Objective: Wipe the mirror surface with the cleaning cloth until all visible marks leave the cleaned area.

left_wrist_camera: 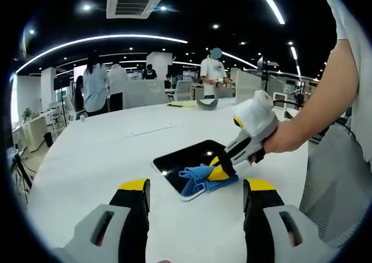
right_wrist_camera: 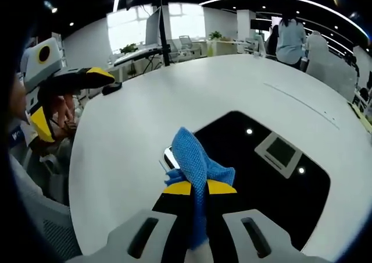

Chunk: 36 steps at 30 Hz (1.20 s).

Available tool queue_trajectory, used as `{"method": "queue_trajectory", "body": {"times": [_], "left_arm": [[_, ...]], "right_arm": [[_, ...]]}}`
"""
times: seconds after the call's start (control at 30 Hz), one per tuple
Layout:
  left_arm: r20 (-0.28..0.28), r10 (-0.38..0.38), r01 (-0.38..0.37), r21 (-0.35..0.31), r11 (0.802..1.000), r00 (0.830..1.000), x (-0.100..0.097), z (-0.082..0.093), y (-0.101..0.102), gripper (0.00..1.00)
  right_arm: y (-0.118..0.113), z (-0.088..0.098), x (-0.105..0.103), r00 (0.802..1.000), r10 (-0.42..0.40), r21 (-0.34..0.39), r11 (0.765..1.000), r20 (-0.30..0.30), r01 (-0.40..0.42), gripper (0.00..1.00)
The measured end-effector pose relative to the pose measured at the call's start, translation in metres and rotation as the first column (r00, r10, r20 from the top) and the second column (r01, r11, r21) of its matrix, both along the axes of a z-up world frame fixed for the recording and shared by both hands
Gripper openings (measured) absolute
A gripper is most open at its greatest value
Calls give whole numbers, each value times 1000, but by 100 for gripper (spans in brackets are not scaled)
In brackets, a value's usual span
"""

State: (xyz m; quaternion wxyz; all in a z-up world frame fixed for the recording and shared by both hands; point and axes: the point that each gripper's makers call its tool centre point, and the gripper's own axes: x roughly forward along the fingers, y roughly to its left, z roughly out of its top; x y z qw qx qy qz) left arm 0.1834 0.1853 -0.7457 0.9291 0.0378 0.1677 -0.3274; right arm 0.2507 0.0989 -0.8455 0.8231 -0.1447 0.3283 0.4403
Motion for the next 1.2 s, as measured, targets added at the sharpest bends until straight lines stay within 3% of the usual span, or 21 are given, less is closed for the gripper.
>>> {"method": "queue_trajectory", "body": {"times": [1.2], "left_arm": [[0,-5,5,-3,1000,1000,0,-1,-3,64]], "right_arm": [[-51,-1,3,996,-86,-23,996,0,86,2]]}}
